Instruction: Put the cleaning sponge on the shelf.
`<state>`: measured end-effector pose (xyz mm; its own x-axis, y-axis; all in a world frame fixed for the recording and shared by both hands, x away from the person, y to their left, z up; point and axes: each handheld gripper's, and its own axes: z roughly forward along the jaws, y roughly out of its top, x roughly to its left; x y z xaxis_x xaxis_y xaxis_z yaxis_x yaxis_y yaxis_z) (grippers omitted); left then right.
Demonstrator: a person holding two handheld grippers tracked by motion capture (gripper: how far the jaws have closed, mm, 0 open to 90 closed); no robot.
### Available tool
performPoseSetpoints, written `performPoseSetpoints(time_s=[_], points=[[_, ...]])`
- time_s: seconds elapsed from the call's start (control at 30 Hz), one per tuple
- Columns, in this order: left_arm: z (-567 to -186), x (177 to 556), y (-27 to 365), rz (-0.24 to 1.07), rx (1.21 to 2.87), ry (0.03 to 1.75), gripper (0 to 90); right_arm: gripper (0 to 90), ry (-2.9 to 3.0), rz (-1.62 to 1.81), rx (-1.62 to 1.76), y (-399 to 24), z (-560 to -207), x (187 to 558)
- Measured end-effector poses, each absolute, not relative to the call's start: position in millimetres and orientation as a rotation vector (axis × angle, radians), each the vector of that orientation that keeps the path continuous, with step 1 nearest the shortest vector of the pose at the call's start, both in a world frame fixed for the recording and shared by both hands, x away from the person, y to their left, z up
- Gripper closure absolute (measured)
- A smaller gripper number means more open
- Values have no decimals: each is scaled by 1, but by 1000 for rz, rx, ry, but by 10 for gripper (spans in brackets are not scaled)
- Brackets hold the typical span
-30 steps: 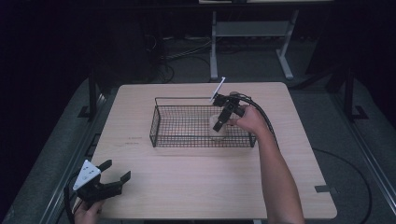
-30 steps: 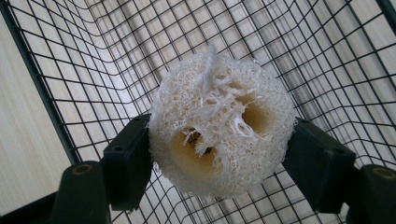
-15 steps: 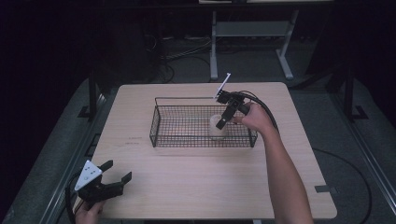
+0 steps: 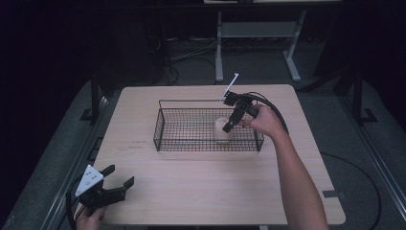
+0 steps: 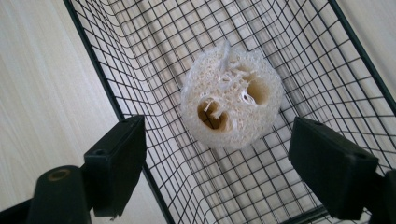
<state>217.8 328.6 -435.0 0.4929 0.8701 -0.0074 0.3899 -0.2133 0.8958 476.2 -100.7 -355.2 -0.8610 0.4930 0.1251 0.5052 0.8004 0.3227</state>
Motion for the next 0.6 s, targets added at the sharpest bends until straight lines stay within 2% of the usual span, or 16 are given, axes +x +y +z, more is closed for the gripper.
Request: performPoseSetpoints(time_s=[0.6], points=[[-434,217,328,651,1807,1056,138,197,-2966,-561,-754,-103,-337,457]])
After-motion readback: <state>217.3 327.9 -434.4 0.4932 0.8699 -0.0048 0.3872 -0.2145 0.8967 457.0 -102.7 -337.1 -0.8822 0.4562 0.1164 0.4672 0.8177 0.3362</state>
